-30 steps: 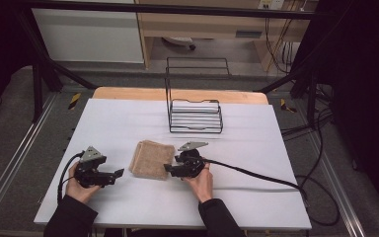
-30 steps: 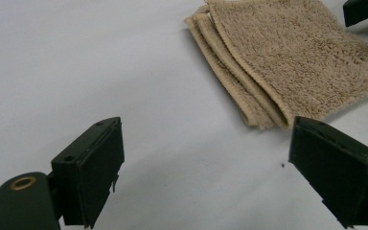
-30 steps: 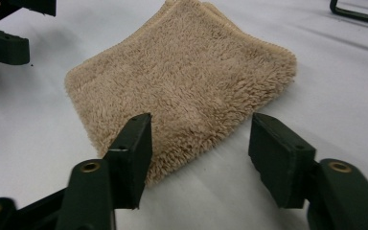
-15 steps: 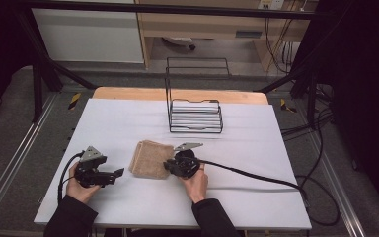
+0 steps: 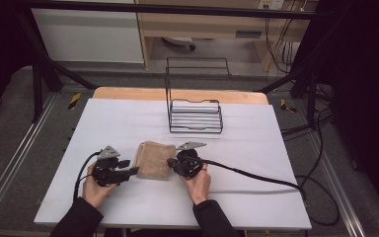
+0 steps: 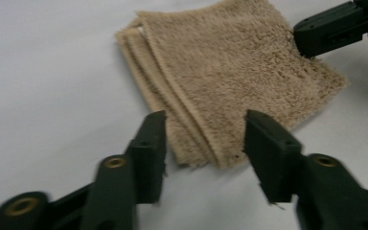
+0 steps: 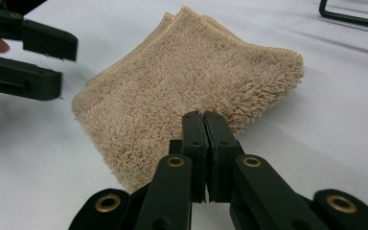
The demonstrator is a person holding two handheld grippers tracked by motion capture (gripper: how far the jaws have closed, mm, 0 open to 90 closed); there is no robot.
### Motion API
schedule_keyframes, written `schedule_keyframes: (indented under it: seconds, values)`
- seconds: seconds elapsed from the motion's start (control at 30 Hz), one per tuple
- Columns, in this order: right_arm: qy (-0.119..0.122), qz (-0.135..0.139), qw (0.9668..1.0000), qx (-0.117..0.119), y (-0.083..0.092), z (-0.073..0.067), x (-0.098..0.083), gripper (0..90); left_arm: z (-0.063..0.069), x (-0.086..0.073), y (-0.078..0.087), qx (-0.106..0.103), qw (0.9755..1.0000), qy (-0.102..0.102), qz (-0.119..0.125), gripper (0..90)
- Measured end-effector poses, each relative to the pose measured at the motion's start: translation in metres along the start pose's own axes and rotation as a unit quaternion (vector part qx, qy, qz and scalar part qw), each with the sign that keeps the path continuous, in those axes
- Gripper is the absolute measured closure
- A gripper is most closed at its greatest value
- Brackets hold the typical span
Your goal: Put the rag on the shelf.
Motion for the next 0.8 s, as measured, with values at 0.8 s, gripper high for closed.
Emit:
schedule_keyframes:
  seconds: [0.8]
  values:
    - [0.023, -0.04, 0.9982, -0.038, 0.023, 0.007, -0.012, 86.3, 0.039, 0.023, -0.026, 0.003, 0.9995, -0.001, -0.032, 87.8]
Point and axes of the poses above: each handheld gripper's, and its own axes: y roughly backward along the jaws, x roughly out of its top, z roughly to its right, the point moved 1 cm from there along -y, roughly forward along the jaws, and after that the axes turned 10 degrees about -z, right-handed, at the moved point
